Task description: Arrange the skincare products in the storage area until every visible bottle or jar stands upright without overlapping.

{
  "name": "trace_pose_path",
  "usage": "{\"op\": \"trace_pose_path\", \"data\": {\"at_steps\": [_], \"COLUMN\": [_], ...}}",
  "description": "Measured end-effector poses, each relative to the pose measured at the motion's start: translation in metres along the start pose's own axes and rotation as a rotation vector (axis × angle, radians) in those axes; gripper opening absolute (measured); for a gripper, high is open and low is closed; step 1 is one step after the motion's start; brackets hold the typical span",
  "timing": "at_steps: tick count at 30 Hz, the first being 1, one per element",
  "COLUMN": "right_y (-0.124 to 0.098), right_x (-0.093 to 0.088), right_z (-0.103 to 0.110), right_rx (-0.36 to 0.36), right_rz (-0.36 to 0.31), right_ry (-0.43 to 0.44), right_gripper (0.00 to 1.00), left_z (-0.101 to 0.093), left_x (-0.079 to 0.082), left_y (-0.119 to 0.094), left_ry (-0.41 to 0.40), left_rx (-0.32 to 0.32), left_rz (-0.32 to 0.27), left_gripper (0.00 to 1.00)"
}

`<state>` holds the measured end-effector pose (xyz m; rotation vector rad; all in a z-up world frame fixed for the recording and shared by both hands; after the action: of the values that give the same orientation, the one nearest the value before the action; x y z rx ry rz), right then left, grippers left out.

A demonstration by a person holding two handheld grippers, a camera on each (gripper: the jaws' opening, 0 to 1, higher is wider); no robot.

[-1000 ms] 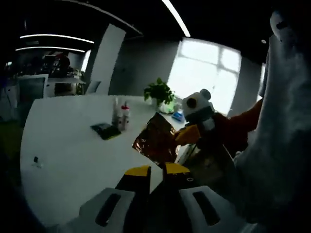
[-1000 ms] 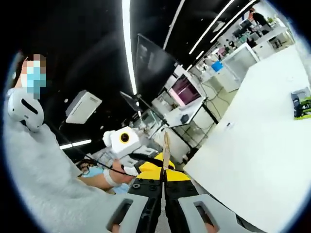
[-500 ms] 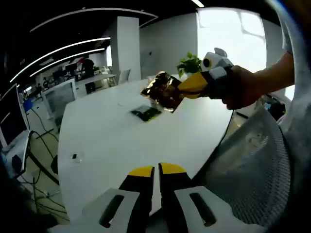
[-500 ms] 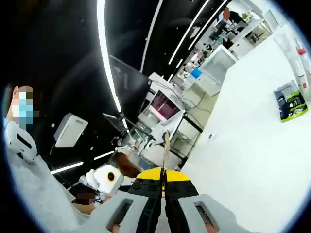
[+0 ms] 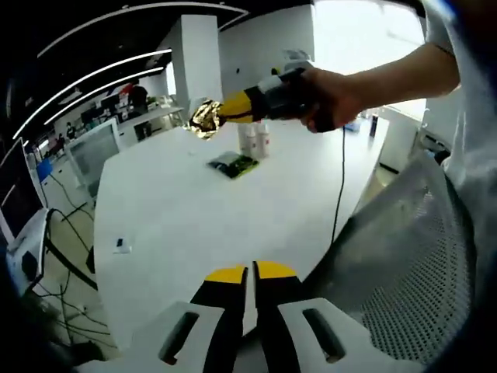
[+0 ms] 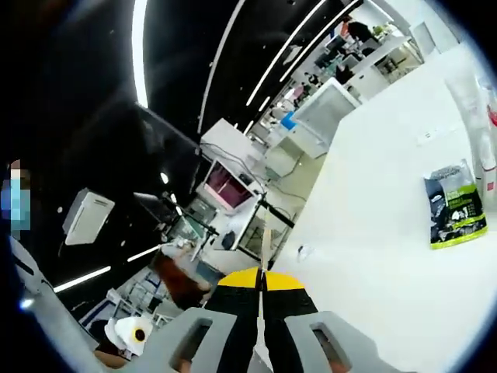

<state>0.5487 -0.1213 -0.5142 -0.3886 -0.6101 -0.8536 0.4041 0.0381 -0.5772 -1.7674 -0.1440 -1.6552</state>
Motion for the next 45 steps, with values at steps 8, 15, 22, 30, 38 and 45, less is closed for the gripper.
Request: {"op": "trace_pose_path", "data": {"at_steps": [8, 15, 22, 30, 38, 45], "right_y": [0.028, 0.057, 0.077, 0.095, 0.104, 0.102], "right_x": [0.018, 0.03, 0.031, 0.026, 0.02, 0.015], "right_z": [-0.049, -0.082, -0.115, -0.153, -0.176, -0.203], "right_rx": [-0.131, -0.199, -0.287, -0.362, -0.402, -0.482], "right_rz": [0.004, 0.009, 0.023, 0.051, 0.065, 0.09], "right_ry": [0.028, 0.069, 0.106, 0.136, 0.158, 0.17], "right_gripper": [0.0, 0.0, 0.0, 0.0, 0.0, 0.0], "left_z": [0.01, 0.012, 0.013, 0.019, 0.02, 0.021], "left_x": [-0.008, -0.012, -0.016, -0.02, -0.024, -0.026], "left_y": [-0.002, -0.002, -0.002, -0.004, -0.004, -0.004], "left_ry": [0.023, 0.032, 0.041, 0.059, 0.057, 0.055], "left_rx": [0.061, 0.072, 0.072, 0.109, 0.109, 0.116], "left_rz": [0.038, 0.064, 0.09, 0.109, 0.127, 0.138], "left_gripper": [0.0, 0.0, 0.0, 0.0, 0.0, 0.0]}}
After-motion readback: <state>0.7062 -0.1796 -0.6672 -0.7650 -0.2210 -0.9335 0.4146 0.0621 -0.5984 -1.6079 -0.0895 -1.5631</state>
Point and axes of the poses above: the point that each gripper's makers call its tool centre point, and the gripper's own axes: y roughly forward along the fingers, z roughly to its left, x roughly out of its top, the point moved 2 cm from there along -y, roughly backward along the fingers, and after that the axes turned 13 degrees about -z, right-handed, at the moved point
